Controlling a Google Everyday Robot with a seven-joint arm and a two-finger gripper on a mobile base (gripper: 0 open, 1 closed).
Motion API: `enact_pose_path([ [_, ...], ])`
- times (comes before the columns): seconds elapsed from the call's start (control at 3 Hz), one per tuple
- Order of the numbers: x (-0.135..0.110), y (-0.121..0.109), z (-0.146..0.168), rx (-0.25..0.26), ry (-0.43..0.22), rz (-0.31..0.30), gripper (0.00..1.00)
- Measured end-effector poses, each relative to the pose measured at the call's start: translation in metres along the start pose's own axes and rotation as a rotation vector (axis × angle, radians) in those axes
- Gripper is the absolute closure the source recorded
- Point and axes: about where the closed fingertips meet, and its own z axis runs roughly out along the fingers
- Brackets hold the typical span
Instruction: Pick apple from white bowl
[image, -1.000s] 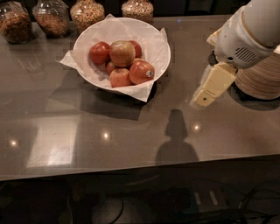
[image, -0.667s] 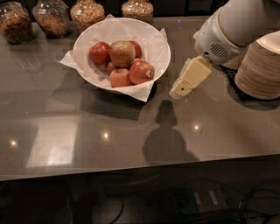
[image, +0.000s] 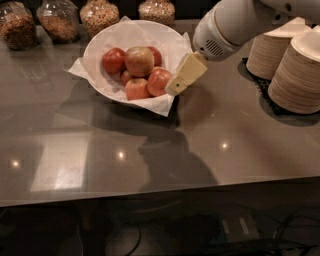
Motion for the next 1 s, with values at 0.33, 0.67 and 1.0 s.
enact_pose_path([
  [0.33, -0.021, -0.007, 0.017, 0.009, -0.029, -0.009, 0.00],
  [0.67, -0.037, -0.012, 0.036, -0.011, -0.050, -0.016, 0.00],
  [1.0, -0.050, -0.015, 0.059, -0.058, -0.075, -0.005, 0.00],
])
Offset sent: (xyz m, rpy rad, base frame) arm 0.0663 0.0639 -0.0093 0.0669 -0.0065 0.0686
